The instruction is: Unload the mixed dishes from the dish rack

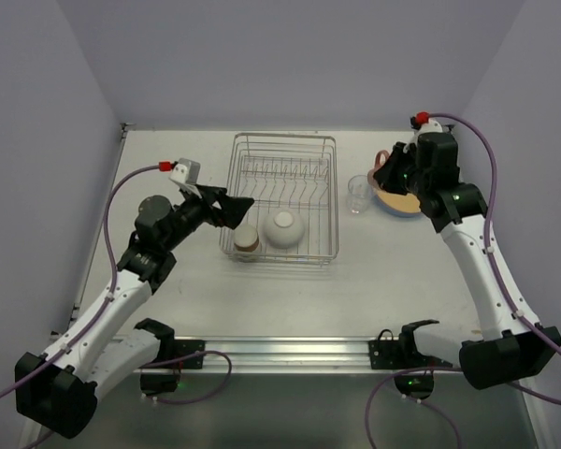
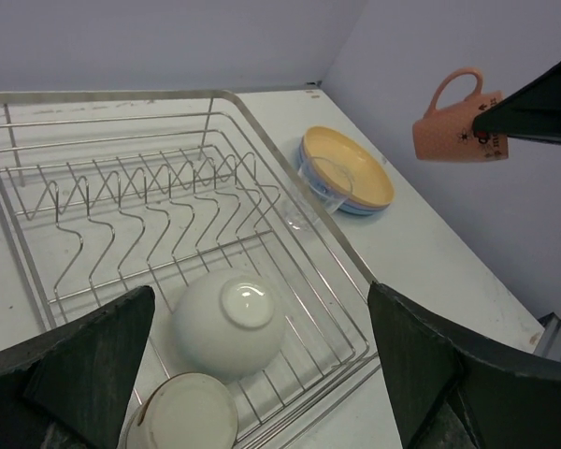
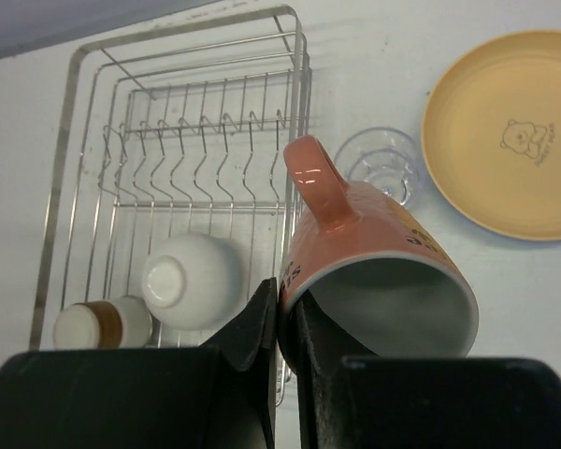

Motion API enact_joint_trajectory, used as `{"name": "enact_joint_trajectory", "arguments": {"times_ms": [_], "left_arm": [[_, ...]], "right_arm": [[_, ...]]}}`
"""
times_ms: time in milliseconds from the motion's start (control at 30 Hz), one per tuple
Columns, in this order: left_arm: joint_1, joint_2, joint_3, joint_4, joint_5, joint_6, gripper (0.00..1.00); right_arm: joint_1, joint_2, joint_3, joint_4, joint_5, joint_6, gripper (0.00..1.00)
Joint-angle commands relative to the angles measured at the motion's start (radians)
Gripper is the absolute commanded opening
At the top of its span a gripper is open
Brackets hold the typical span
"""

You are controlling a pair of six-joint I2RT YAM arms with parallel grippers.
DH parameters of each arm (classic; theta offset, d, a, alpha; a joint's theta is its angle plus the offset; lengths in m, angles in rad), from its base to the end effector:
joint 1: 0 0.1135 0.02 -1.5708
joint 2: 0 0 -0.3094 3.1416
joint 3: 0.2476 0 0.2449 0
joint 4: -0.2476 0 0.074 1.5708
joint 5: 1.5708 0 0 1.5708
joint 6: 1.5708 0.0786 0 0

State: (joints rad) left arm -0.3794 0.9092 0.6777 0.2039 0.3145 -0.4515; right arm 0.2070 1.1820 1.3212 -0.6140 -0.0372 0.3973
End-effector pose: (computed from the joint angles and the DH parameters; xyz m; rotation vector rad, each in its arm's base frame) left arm 0.1986 -0.1054 0.3575 0.1951 1.6596 -0.8880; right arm 0.2589 0.0574 0.4225 0.1733 2.0635 0.4128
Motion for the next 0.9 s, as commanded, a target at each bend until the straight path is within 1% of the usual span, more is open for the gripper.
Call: {"name": "enact_joint_trajectory", "arguments": {"times_ms": [0,67,233,400,500,533,633,733,867], "left_arm": [[0.008,-0.03,-0.029,-0.041,-0.09,-0.002,1.0],[0.008,-0.047,-0.072,-0.011,-0.092,-0.021,1.0],[0.008,-0.089,-0.187,0.032,-0.163,-0.027,1.0],[0.008,-0.122,-0.237,0.045,-0.186,-0.006,1.0],[0.008,-0.139,-0.277,0.074,-0.196,0.002,1.0],[0.008,-0.142,-0.297,0.084,-0.198,0.005,1.0],[0.008,-0.148,-0.328,0.114,-0.206,0.014,1.0],[0.007,-0.161,-0.348,0.118,-0.222,0.023,1.0],[0.007,-0.2,-0.356,0.106,-0.252,0.037,1.0]], "right_arm": [[-0.001,0.011,0.02,-0.017,0.043,-0.038,0.0],[-0.001,0.025,0.006,-0.021,0.043,-0.038,0.0],[-0.001,0.074,-0.026,-0.038,0.072,-0.037,0.0],[-0.003,0.136,-0.069,-0.023,0.077,-0.034,0.0],[-0.001,0.148,-0.164,0.045,0.066,-0.037,0.0],[-0.001,0.148,-0.222,0.06,0.074,-0.025,0.0],[-0.001,0.163,-0.269,0.091,0.097,-0.012,0.0],[-0.001,0.168,-0.269,0.106,0.106,-0.006,0.0],[-0.001,0.188,-0.246,0.085,0.152,-0.008,0.0]]}}
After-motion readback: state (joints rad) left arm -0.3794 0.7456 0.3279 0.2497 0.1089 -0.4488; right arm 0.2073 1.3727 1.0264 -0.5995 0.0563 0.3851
